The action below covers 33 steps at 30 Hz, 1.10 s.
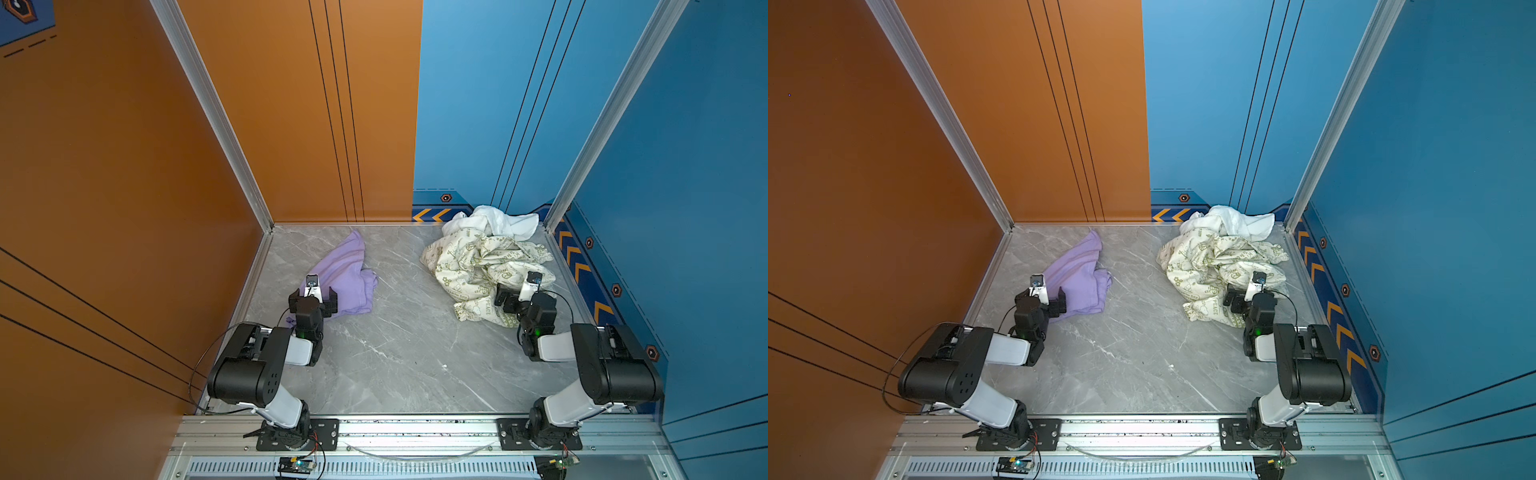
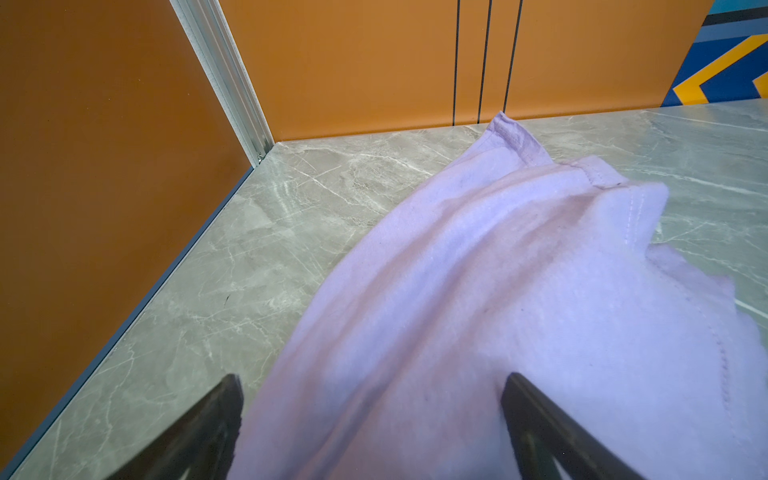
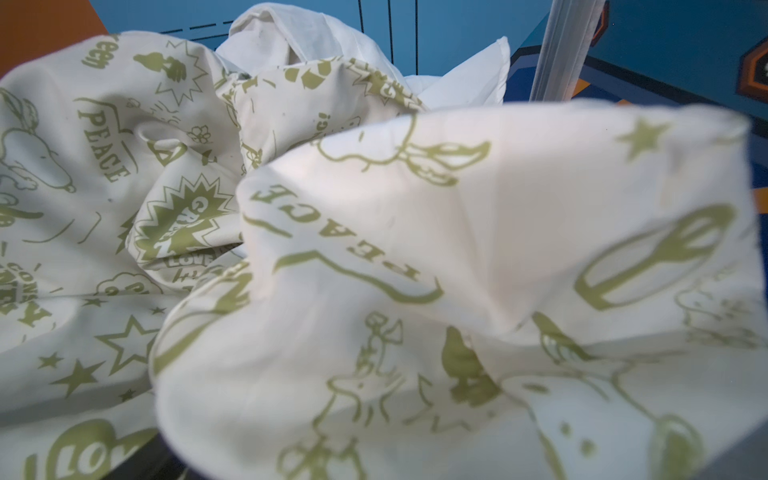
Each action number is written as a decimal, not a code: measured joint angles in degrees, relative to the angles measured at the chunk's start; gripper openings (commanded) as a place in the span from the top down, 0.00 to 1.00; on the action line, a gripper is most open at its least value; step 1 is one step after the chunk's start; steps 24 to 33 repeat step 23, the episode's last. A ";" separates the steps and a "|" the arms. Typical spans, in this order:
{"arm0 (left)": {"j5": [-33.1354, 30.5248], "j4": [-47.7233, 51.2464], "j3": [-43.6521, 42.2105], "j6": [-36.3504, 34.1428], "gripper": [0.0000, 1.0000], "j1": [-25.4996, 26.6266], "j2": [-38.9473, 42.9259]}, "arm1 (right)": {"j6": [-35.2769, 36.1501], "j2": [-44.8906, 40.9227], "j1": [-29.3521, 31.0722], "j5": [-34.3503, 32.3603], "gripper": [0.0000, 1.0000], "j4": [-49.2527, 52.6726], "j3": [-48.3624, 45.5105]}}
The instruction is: Pick out a specific cloth from the pile
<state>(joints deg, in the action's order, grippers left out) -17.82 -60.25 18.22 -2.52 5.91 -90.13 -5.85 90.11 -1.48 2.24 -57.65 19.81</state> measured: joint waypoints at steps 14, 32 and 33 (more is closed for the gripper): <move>-2.56 0.96 0.35 0.83 0.02 -0.22 0.00 | 2.05 0.00 2.56 -4.50 0.00 3.28 0.46; -1.03 3.10 1.62 1.75 0.02 -2.12 0.00 | 2.05 0.00 2.56 -4.48 0.00 3.30 0.50; -1.03 3.10 1.62 1.75 0.02 -2.12 0.00 | 2.05 0.00 2.56 -4.48 0.00 3.30 0.50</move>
